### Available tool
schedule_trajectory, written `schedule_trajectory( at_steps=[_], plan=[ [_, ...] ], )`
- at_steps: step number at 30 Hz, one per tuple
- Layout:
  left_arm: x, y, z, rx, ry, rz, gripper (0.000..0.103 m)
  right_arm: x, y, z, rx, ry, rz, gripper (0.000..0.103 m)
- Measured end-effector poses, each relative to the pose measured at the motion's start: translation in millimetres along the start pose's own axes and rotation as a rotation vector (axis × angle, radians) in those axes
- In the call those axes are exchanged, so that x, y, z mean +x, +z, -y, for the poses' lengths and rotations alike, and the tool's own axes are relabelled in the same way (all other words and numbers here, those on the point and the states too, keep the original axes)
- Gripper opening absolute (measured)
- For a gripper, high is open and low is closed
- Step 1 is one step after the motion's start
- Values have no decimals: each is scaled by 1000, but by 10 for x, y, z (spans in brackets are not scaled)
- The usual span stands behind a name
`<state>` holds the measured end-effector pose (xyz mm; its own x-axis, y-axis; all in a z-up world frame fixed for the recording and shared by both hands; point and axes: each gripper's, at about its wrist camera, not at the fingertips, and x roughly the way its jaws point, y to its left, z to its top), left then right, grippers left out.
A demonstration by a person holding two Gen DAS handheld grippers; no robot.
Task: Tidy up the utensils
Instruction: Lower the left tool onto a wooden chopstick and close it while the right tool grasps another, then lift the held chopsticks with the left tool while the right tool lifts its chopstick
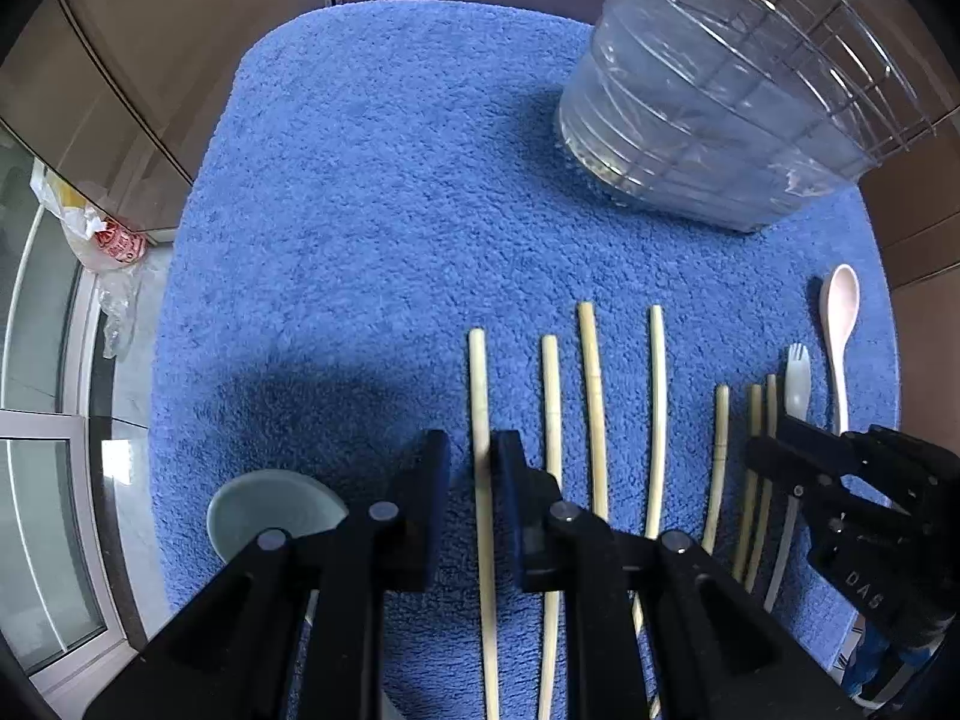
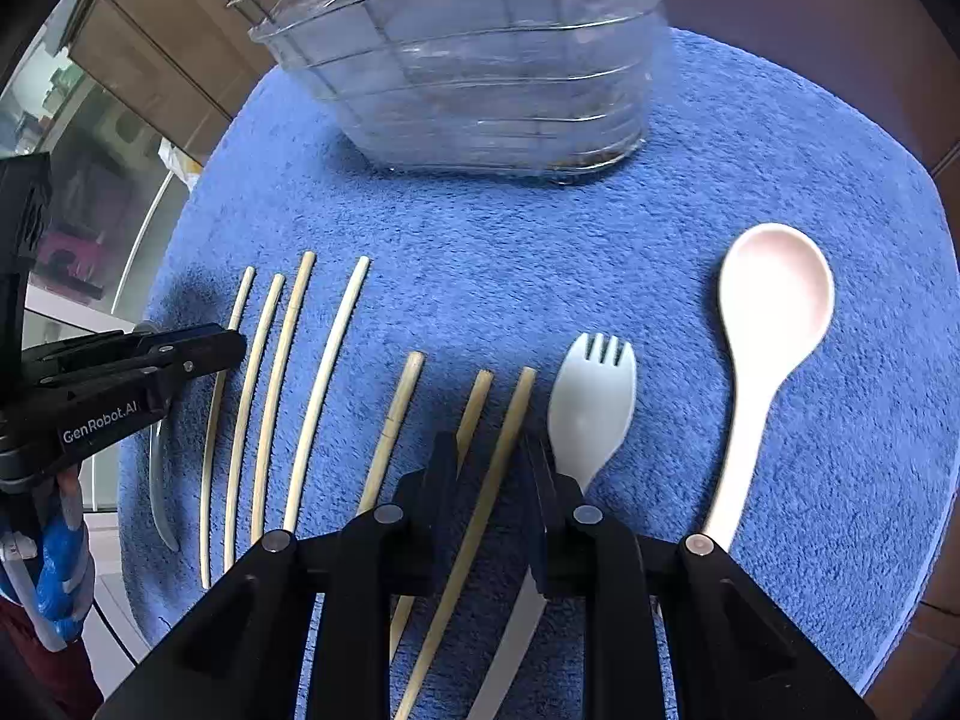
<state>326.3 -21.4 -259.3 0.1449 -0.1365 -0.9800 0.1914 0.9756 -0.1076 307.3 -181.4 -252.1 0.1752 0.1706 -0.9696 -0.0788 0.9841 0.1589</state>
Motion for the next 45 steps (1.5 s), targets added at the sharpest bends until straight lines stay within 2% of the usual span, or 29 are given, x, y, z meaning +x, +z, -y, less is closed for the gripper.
schedule_trajectory(
  at_steps=[4,6,10,11,12,14,18,25,29,31,35,41,45],
  plan=[
    [-3,-6,81,-5,39,10,5,77,19,-165,-21,-39,20,20],
    [-9,-18,98,-18,46,17,5,83,39,-170,-11,-31,28,14],
    [-28,-46,99,-36,55,33,5,79,36,-148,-4,-23,43,12],
    [-38,-63,106,-36,58,38,5,58,13,-106,0,-10,48,6],
    [-41,-65,107,-35,62,41,5,73,23,-108,9,22,46,6],
    [-39,-67,114,-34,68,45,5,37,-35,-36,-2,30,41,7],
    [-59,-116,159,-40,60,48,5,-5,-47,5,8,93,30,13],
    [-46,-82,89,-36,47,52,5,-63,-86,83,-30,48,24,13],
    [-39,-75,62,-37,33,54,5,32,-39,-23,-50,31,11,12],
    [-33,-68,47,-38,28,55,5,59,-10,-81,-60,36,13,6],
    [-23,-73,25,-38,23,59,5,23,-30,-112,-67,55,21,6],
    [-44,-100,-18,-57,10,84,5,-178,-167,-10,-67,113,73,5],
    [-168,-190,-98,-74,-13,149,4,-373,-315,15,-68,159,148,5]
  ],
)
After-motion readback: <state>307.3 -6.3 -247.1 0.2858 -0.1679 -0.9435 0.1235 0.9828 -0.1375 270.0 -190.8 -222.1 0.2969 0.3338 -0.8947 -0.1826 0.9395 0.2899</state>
